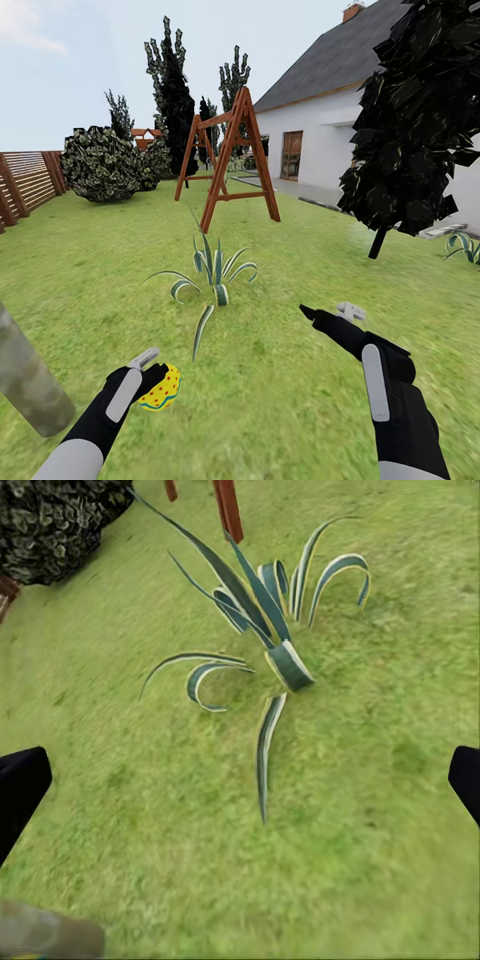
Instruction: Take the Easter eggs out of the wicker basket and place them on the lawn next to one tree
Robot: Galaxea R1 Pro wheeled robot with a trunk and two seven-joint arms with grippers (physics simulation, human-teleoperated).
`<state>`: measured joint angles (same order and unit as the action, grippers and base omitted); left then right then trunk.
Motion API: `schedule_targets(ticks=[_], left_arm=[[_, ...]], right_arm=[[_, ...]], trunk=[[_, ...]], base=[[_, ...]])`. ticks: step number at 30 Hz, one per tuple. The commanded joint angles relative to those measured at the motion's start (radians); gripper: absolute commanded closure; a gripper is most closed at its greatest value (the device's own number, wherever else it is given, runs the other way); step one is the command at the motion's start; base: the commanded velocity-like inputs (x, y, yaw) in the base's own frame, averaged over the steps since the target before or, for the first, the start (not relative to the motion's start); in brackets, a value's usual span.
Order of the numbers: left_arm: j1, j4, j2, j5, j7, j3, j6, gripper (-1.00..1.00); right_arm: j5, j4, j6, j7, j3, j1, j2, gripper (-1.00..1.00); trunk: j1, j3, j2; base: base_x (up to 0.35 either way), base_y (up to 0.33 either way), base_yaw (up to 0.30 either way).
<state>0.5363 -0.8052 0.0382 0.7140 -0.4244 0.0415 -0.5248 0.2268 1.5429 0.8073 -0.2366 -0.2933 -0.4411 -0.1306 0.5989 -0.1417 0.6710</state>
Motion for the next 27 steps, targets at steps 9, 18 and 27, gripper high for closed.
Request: schedule_targets(ticks=[9, 18, 27], left_arm=[[0.001, -0.001, 0.0, 0.006, -0.007, -0.002, 0.043, 1.0], [0.001, -0.001, 0.0, 0.007, -0.007, -0.002, 0.059, 1.0], [0.001, 0.0, 0.001, 0.006, -0.003, -0.002, 0.061, 1.0]], right_arm=[[-0.004, 0.007, 0.006, -0.027, 0.003, -0.001, -0.001, -1.0], [-0.005, 0.021, 0.007, -0.029, 0.005, -0.001, -0.001, -1.0], [-0.005, 0.031, 0.007, -0.029, 0.006, -0.001, -0.001, -1.0]], trunk=[[0.035, -0.03, 0.065], [0.069, -0.058, 0.128], [0.104, -0.086, 0.191]], base=[[0.0, 0.0, 0.0], [0.0, 0.0, 0.0], [0.0, 0.0, 0.0]])
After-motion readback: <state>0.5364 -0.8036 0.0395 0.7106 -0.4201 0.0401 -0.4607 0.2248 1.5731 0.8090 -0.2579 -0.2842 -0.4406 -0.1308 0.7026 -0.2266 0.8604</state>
